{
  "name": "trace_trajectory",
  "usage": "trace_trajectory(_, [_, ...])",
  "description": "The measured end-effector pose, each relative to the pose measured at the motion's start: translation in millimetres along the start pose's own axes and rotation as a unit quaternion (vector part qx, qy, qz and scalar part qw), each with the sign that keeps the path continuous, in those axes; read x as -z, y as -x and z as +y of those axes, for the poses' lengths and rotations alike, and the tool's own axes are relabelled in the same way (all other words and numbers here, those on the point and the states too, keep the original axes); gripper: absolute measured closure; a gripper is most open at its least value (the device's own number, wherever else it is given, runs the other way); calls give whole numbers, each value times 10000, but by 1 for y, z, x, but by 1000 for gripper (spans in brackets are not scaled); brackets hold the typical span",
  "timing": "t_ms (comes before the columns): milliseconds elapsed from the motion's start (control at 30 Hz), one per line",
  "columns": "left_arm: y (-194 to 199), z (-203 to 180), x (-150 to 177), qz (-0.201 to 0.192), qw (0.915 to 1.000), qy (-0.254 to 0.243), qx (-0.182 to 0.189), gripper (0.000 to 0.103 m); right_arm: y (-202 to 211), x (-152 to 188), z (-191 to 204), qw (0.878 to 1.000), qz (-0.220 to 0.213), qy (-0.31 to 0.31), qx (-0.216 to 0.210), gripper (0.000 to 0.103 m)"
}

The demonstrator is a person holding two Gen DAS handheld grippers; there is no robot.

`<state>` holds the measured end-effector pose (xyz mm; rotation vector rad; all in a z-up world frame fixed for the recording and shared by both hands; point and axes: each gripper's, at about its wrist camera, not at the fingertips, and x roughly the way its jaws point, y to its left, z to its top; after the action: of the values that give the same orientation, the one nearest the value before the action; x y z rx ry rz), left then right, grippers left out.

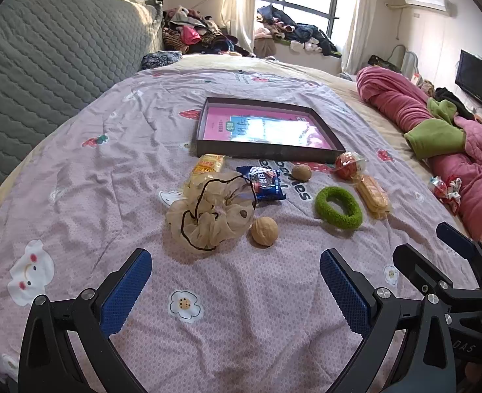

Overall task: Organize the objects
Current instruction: 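Move left tool toward beige scrunchie while right tool approaches green fuzzy ring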

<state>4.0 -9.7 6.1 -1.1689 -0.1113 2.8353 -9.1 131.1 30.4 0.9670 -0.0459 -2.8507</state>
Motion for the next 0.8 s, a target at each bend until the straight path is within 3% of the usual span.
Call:
trace_trajectory(333, [-9, 7, -6, 171, 9996, 175, 142, 1, -5, -8, 0, 10000, 40, 53, 67, 0])
trace_trajectory(800, [-30, 17, -25, 165, 9997, 127, -159, 1, -24, -29, 7, 9990, 188, 378, 123, 0])
